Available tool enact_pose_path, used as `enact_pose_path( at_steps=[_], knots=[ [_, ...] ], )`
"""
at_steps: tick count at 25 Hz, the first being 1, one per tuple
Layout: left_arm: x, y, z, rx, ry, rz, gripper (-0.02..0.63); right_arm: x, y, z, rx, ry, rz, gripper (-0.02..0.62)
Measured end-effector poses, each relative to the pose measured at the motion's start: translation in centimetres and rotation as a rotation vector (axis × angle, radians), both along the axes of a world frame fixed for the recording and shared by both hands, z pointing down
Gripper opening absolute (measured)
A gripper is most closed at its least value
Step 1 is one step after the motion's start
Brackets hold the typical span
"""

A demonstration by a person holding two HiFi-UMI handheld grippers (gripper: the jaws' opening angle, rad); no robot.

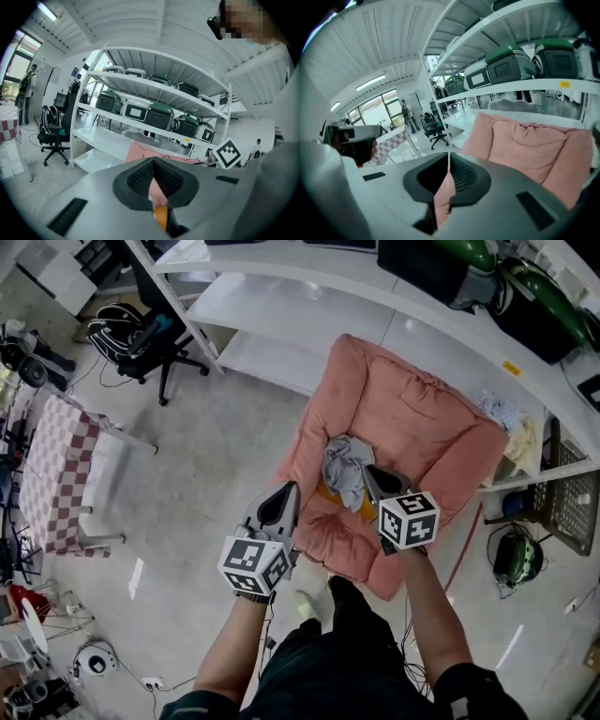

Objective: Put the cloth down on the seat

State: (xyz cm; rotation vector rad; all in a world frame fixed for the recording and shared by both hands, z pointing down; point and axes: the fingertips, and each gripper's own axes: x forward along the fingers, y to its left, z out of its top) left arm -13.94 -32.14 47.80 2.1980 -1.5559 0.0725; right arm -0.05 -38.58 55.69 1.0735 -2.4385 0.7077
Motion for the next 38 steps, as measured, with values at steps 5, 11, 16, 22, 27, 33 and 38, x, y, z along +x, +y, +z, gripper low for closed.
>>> enact_pose_path(
  at_steps=[5,11,16,22,27,33,38],
  knots=[
    [-1.5,2.4,-2.8,0.011,-0.002,-0.013,0.006,-1.2,3.4,-5.8,0.108,-0.067,-0.003,0.012],
    [-2.5,5.8,-6.3,0.039,-0.020,-0.009,0.006,-1.9,7.7,-11.4,0.204,-0.106,0.000,0.011],
    [-3.8,8.3,-9.9,0.081,-0.014,-0.029,0.006,-2.3,10.4,-15.4,0.265,-0.127,-0.004,0.009],
    [-5.4,11.0,-12.5,0.105,-0.009,-0.051,0.006,-2.9,13.2,-18.6,0.321,-0.154,-0.005,0.007],
    [-6.4,13.4,-14.9,0.146,-0.009,-0.059,0.006,-3.2,15.6,-21.5,0.361,-0.187,-0.003,0.005],
    [-7.2,15.1,-18.3,0.192,-0.022,-0.072,0.006,-2.9,17.1,-25.3,0.444,-0.198,0.008,0.005],
    [-7.9,16.8,-21.3,0.248,-0.025,-0.086,0.006,-2.8,18.5,-28.0,0.521,-0.201,0.020,0.005]
  ],
)
